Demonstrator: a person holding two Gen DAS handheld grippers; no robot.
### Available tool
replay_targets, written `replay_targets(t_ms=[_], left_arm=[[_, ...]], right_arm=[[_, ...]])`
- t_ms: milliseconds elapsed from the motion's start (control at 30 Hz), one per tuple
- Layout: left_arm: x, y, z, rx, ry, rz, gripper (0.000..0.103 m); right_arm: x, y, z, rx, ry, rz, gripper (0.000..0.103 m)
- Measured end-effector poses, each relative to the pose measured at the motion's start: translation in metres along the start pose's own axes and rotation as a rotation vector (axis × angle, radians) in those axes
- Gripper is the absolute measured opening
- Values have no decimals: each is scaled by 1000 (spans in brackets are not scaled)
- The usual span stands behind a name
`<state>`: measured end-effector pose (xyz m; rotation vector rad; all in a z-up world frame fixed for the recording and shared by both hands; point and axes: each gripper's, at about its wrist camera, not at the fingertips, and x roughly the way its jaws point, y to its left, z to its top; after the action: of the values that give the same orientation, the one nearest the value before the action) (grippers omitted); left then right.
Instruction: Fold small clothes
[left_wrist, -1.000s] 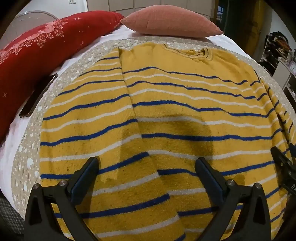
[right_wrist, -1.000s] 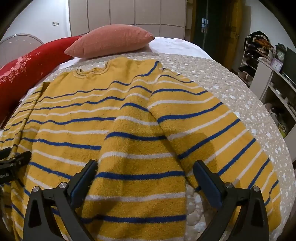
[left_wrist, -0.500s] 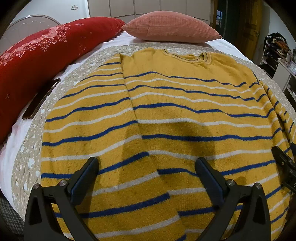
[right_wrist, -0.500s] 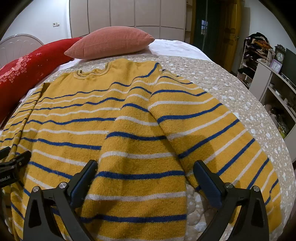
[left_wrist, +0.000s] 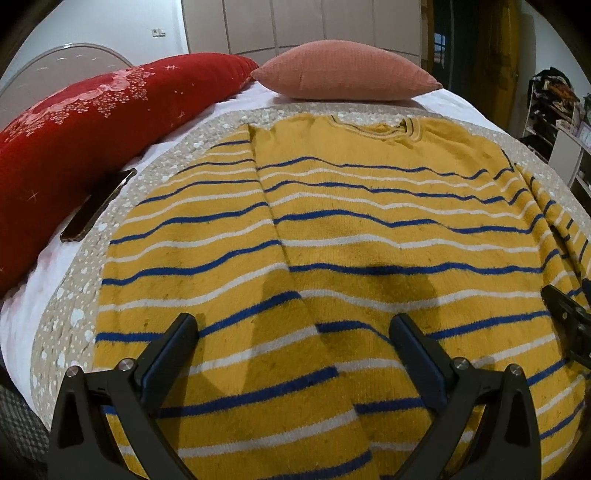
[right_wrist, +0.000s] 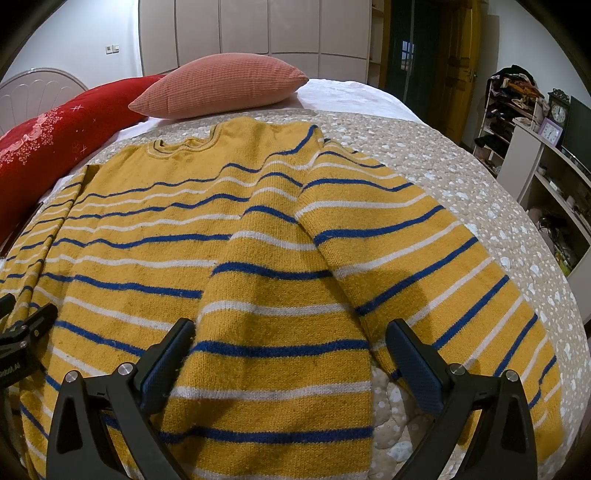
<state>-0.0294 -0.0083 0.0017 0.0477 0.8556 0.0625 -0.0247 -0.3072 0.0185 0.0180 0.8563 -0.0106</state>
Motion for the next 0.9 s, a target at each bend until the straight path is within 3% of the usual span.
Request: replay_targets(t_ms=[167,433,600,767,900], left_arm=[[3,2,2,-10,45,-16,103],[9,-7,9,-10,160,47,103],[-1,-16,4,60,125,76,103],[-19,9,4,-53,180,-20,103],[-49,33,0,-86,124,11,103]], right_arm=[[2,-4,1,15,11,27,103],[9,-1,4,-7,48,15,103],[9,-3,2,-12,45,14,103],[8,-3,1,-9,37,16,103],[7,-3,0,-7,34,16,103]])
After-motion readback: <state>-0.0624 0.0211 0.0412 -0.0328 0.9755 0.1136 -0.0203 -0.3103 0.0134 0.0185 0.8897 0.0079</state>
